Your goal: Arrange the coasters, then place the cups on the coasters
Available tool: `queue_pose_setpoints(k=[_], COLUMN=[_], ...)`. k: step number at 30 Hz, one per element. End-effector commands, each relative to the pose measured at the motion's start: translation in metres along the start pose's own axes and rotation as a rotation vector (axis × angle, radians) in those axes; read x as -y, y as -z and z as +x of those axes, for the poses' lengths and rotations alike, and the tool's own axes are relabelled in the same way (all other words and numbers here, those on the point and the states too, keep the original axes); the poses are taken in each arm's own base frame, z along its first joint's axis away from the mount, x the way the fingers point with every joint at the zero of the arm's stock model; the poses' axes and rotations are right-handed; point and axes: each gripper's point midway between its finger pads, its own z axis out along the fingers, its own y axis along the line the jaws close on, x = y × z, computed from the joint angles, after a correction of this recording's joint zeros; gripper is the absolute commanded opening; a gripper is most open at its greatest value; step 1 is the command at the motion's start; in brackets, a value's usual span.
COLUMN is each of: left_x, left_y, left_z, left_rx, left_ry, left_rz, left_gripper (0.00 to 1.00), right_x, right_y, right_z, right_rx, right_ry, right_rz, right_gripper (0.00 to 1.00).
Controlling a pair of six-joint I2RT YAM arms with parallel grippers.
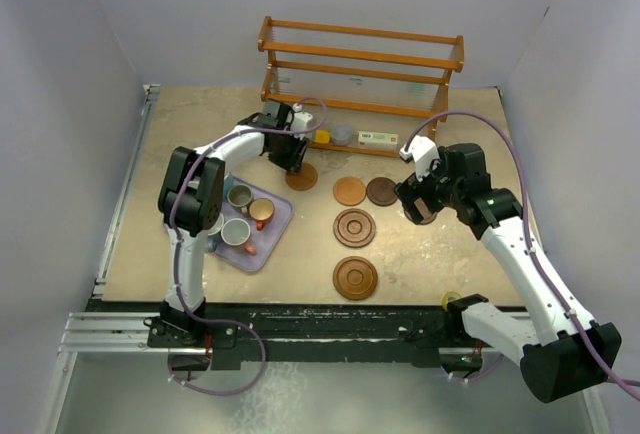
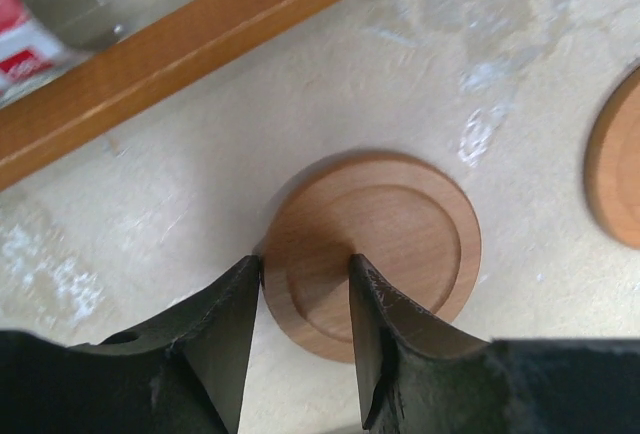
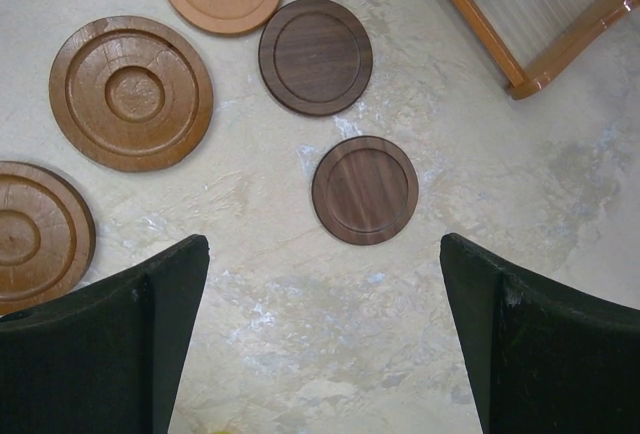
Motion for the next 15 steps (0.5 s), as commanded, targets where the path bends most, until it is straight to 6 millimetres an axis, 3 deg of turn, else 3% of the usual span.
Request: queue_pose_setpoints(k=[1, 15], left_x=[0.021, 0.047], left_y=[-0.023, -0.046], left_z=[0.007, -0.014], left_rx=[-0.045, -0.008], left_ry=[0.003, -0.020], left_rz=[0.049, 0.070], left_gripper=[0.39, 0.36], right_x=[0.005, -0.001], right_y=[0.001, -0.007], right_z=[-0.004, 0.026], right_rx=[0.015, -0.121], right_ry=[0.021, 0.069], right_rz=[0.018, -0.028], right_gripper=[1.00, 0.98])
